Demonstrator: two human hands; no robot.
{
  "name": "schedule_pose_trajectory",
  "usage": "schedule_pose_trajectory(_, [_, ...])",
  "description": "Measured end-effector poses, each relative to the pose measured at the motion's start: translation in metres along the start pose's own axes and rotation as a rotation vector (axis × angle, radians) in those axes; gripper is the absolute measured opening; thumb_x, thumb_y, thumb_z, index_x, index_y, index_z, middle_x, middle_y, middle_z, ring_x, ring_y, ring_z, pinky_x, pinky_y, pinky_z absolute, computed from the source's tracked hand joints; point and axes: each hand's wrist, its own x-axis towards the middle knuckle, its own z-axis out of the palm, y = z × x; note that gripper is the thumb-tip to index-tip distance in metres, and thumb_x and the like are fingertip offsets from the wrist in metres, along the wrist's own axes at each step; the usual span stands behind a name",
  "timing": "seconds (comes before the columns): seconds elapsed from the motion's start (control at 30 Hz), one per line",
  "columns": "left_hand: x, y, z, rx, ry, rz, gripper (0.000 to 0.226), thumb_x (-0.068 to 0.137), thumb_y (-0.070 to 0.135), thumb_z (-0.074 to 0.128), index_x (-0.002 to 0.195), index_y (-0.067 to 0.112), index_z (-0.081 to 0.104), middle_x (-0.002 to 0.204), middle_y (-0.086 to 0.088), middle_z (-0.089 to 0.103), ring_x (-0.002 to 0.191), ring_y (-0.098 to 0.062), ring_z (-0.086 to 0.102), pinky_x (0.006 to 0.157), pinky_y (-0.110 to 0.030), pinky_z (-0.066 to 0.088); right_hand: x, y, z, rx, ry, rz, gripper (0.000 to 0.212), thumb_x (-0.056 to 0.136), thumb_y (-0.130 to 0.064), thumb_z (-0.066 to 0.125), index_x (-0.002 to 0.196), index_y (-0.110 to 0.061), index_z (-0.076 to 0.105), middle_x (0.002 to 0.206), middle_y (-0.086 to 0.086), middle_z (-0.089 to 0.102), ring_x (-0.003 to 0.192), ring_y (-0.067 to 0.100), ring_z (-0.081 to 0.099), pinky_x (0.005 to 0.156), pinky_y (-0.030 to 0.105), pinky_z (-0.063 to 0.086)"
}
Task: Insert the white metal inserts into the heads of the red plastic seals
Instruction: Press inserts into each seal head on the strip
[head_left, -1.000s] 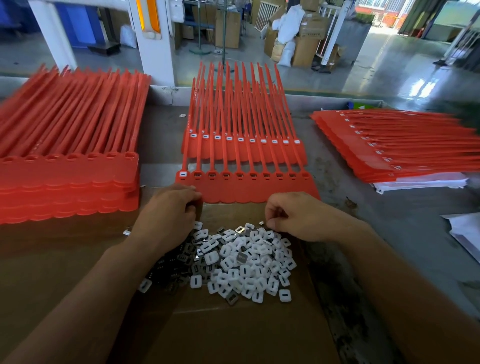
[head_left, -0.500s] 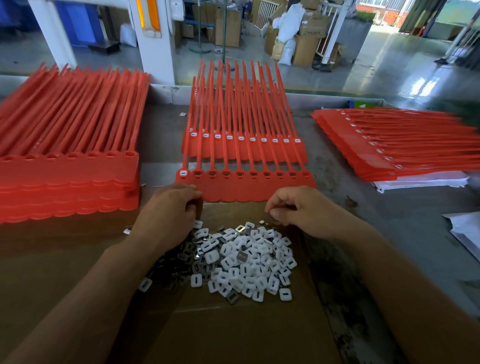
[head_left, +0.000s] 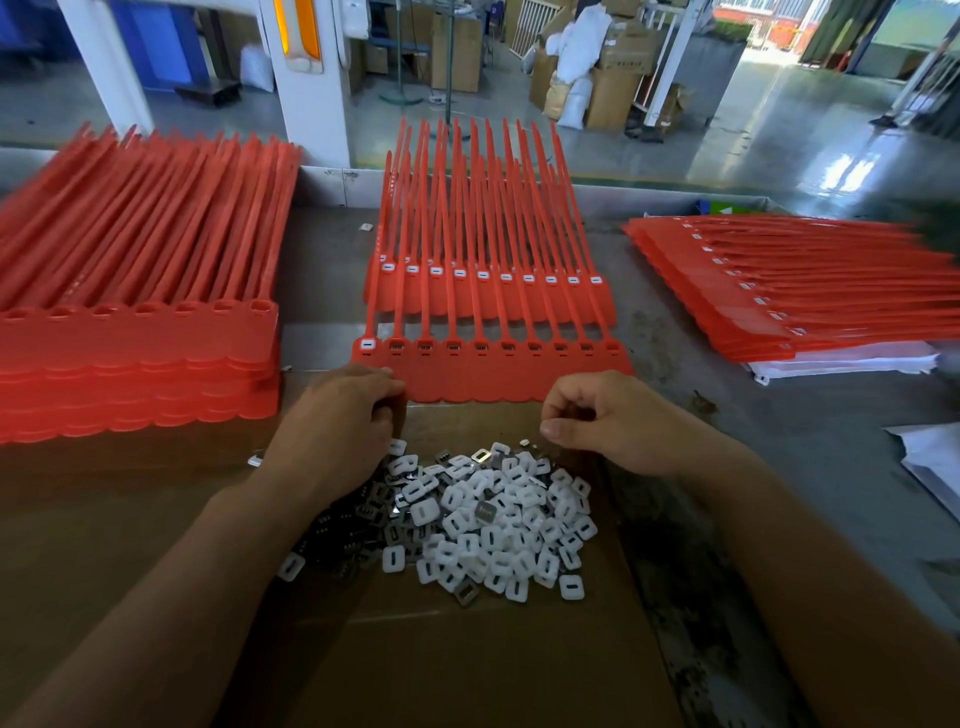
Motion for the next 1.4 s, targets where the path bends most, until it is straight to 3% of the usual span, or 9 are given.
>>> schedule_pose_trajectory(0.2, [0.0, 0.001, -0.001, 0.005, -0.005, -0.001, 0.036, 0.087, 0.003, 0.048, 0.12, 0.012, 0.06, 0.132, -0.001, 0.053, 0.122, -0.015, 0.045, 0.1, -0.022, 0.027, -0.003, 0.004, -0.009, 0.008, 0.096, 0.054, 0.017, 0.088, -0.017, 0.058, 0.075, -0.027, 0.057, 0.07, -0.012, 0.059, 0.062, -0.007, 0.052, 0.059, 0.01, 0.039])
schedule_pose_trajectory(0.43, [0.0, 0.0, 0.0, 0.006, -0.01, -0.003, 0.037, 0.087, 0.003, 0.048, 0.12, 0.011, 0.06, 0.133, -0.001, 0.052, 0.122, -0.016, 0.045, 0.101, -0.022, 0.028, 0.001, 0.011, -0.01, 0.332, 0.248, 0.195, 0.012, 0.084, -0.005, 0.063, 0.074, -0.012, 0.058, 0.064, 0.001, 0.069, 0.061, 0.01, 0.067, 0.054, 0.016, 0.051])
schedule_pose_trajectory(0.5, [0.0, 0.0, 0.0, 0.006, -0.01, -0.005, 0.037, 0.087, 0.003, 0.048, 0.121, 0.012, 0.06, 0.133, -0.001, 0.052, 0.122, -0.015, 0.045, 0.101, -0.023, 0.028, 0.004, 0.014, -0.01, 0.29, 0.279, 0.19, 0.015, 0.085, -0.005, 0.062, 0.078, -0.018, 0.057, 0.074, 0.003, 0.067, 0.066, 0.011, 0.065, 0.061, 0.023, 0.053])
schedule_pose_trajectory(0.6, [0.0, 0.0, -0.001, 0.004, -0.007, -0.006, 0.037, 0.087, 0.003, 0.048, 0.12, 0.013, 0.06, 0.133, -0.001, 0.052, 0.123, -0.015, 0.044, 0.101, -0.023, 0.028, 0.009, 0.021, -0.015, 0.158, 0.326, 0.187, 0.019, 0.088, -0.007, 0.059, 0.081, -0.025, 0.057, 0.081, -0.001, 0.064, 0.068, 0.007, 0.06, 0.064, 0.02, 0.049])
schedule_pose_trajectory(0.7, [0.0, 0.0, 0.0, -0.001, -0.005, 0.0, 0.037, 0.087, 0.003, 0.048, 0.12, 0.012, 0.06, 0.132, -0.001, 0.053, 0.122, -0.014, 0.045, 0.099, -0.021, 0.028, 0.017, 0.031, -0.029, 0.112, 0.446, 0.217, 0.018, 0.087, -0.004, 0.058, 0.078, -0.02, 0.06, 0.076, 0.0, 0.064, 0.065, 0.008, 0.058, 0.068, 0.025, 0.047])
schedule_pose_trajectory(0.83, [0.0, -0.001, 0.0, -0.007, -0.005, -0.008, 0.037, 0.087, 0.003, 0.048, 0.12, 0.012, 0.061, 0.133, -0.001, 0.052, 0.122, -0.015, 0.045, 0.1, -0.023, 0.028, 0.032, 0.051, -0.041, 0.072, 0.593, 0.277, 0.014, 0.085, 0.0, 0.057, 0.089, -0.009, 0.068, 0.081, 0.002, 0.062, 0.077, 0.013, 0.055, 0.076, 0.025, 0.041])
schedule_pose_trajectory(0.93, [0.0, -0.001, 0.0, -0.007, -0.006, -0.005, 0.037, 0.087, 0.004, 0.048, 0.12, 0.013, 0.06, 0.133, 0.0, 0.052, 0.123, -0.014, 0.044, 0.101, -0.022, 0.027, 0.039, 0.061, -0.039, 0.102, 0.566, 0.303, 0.014, 0.086, 0.001, 0.056, 0.092, -0.004, 0.068, 0.083, 0.004, 0.06, 0.078, 0.016, 0.053, 0.076, 0.028, 0.042])
schedule_pose_trajectory(1.03, [0.0, -0.002, 0.0, -0.009, -0.003, -0.01, 0.037, 0.087, 0.004, 0.048, 0.12, 0.014, 0.06, 0.133, 0.001, 0.052, 0.123, -0.014, 0.044, 0.101, -0.022, 0.027, 0.041, 0.065, -0.034, 0.077, 0.5, 0.312, 0.014, 0.087, -0.002, 0.057, 0.09, -0.01, 0.068, 0.086, 0.003, 0.061, 0.081, 0.015, 0.054, 0.078, 0.027, 0.042])
schedule_pose_trajectory(1.4, [0.0, -0.002, 0.001, -0.007, 0.001, 0.003, 0.037, 0.086, 0.002, 0.049, 0.119, 0.012, 0.061, 0.132, -0.002, 0.053, 0.122, -0.016, 0.045, 0.099, -0.021, 0.027, 0.046, 0.064, -0.035, 0.041, 0.485, 0.34, 0.014, 0.089, -0.004, 0.055, 0.092, -0.007, 0.068, 0.091, 0.003, 0.06, 0.088, 0.014, 0.053, 0.08, 0.025, 0.04])
